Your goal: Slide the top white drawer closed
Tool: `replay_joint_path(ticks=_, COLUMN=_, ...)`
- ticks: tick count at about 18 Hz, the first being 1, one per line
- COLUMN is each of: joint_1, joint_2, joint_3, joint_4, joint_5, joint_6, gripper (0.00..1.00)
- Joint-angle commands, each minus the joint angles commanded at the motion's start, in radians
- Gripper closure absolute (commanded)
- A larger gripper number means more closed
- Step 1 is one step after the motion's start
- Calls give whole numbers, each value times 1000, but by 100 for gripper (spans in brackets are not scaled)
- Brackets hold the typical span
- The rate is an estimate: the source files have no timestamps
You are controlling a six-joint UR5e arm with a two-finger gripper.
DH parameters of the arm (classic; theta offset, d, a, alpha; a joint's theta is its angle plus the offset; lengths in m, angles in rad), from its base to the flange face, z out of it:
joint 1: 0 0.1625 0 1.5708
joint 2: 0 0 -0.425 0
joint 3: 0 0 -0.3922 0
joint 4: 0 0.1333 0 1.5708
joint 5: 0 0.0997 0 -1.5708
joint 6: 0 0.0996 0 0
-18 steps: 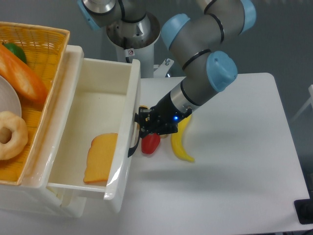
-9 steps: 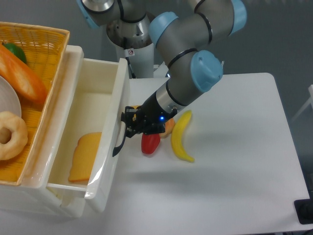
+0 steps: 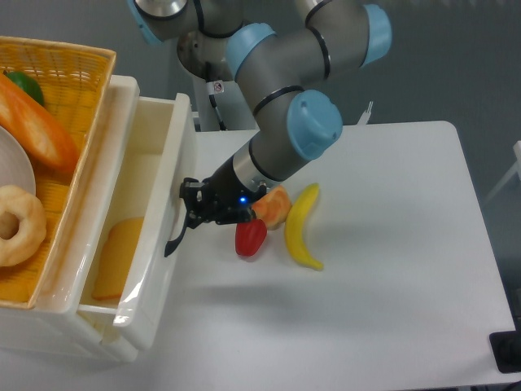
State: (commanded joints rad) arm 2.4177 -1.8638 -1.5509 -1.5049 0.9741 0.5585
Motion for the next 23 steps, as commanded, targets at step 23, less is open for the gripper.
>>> replay_joint_path(ticks=23, joint_1=-25, joint_2=-5, joint_3=15, joint_4=54, joint_5=95, joint_6=-20, gripper=64)
